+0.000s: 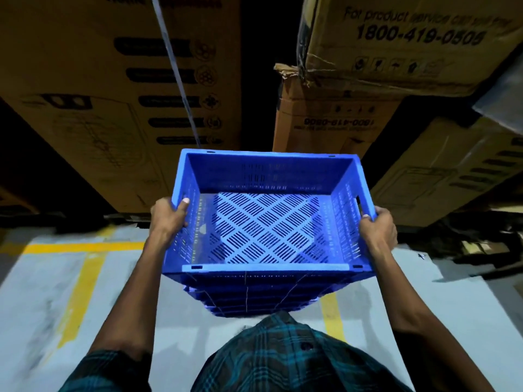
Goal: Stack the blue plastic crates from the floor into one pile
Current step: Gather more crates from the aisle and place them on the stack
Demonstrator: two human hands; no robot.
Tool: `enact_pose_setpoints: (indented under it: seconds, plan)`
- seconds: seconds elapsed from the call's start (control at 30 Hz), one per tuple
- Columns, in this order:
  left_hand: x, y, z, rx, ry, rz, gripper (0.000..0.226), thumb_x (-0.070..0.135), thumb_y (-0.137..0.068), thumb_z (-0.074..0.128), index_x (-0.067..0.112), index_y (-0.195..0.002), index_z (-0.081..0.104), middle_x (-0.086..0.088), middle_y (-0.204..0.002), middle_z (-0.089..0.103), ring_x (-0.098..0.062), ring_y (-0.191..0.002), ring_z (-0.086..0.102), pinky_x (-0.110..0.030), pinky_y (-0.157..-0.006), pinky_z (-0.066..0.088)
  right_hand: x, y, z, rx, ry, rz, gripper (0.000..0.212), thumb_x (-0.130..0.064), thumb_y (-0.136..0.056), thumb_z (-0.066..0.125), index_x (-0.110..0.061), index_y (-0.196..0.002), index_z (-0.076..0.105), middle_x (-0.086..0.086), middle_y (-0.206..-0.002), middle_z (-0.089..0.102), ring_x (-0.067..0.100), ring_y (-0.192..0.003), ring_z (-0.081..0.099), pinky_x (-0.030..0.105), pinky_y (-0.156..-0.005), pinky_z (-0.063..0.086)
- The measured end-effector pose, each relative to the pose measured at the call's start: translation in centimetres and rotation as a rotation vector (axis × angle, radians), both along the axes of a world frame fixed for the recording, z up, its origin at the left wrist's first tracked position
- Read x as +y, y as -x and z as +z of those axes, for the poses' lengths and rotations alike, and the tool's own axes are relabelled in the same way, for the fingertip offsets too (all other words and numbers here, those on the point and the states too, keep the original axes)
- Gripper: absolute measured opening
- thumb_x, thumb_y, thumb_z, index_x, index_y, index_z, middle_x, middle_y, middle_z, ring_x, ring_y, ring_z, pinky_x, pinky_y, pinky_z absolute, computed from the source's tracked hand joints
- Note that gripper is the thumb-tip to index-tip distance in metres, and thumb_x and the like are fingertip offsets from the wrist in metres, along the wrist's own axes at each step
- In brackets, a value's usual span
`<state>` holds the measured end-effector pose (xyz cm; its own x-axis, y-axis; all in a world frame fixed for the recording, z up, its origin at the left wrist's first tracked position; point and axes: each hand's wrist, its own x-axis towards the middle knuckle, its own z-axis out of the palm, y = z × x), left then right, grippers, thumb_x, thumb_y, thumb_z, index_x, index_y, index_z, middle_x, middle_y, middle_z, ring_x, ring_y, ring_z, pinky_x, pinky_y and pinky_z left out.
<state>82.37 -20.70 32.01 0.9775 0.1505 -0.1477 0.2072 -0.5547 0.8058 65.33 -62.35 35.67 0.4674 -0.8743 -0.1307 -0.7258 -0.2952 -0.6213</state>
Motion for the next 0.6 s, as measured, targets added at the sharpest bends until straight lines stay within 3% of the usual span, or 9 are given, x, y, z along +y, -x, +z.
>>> enact_pose_setpoints:
  seconds: [0.17, 0.33, 0.6]
  plan:
    - [-1.3, -0.5, -0.6, 0.111, -0.045, -0.002, 0.032, 0.036, -0.094, 0.060, 0.005, -0.086, 0.057, -0.014, -0.074, 0.067, -0.027, -0.052, 0.063, -0.046, -0.056, 0.058, -0.9, -0.4, 0.1, 0.067, 0.001, 0.001, 0.036, -0.025, -0.092, 0.052, -0.023, -0.128, 0.055, 0.015, -0.121, 0.066, 0.039, -0.112, 0.062, 0.042, -0.093, 0.046]
    - [-0.5, -0.1, -1.8, 0.153, -0.076, 0.001, 0.032, 0.039, -0.096, 0.056, 0.007, -0.094, 0.054, -0.015, -0.079, 0.066, -0.024, -0.051, 0.061, -0.033, -0.049, 0.051, -2.0, -0.7, -0.1, 0.040, -0.084, 0.056, 0.037, -0.025, -0.089, 0.057, -0.025, -0.125, 0.059, 0.012, -0.125, 0.065, 0.037, -0.115, 0.060, 0.042, -0.096, 0.045]
    - [-0.7, -1.0, -1.8, 0.090, -0.037, 0.007, 0.039, 0.040, -0.094, 0.059, 0.003, -0.082, 0.058, -0.011, -0.064, 0.064, -0.018, -0.038, 0.059, -0.031, -0.044, 0.049, -1.5, -1.2, 0.1, 0.051, -0.042, 0.035, 0.035, -0.025, -0.090, 0.056, -0.023, -0.125, 0.057, 0.014, -0.125, 0.065, 0.037, -0.115, 0.061, 0.041, -0.095, 0.046]
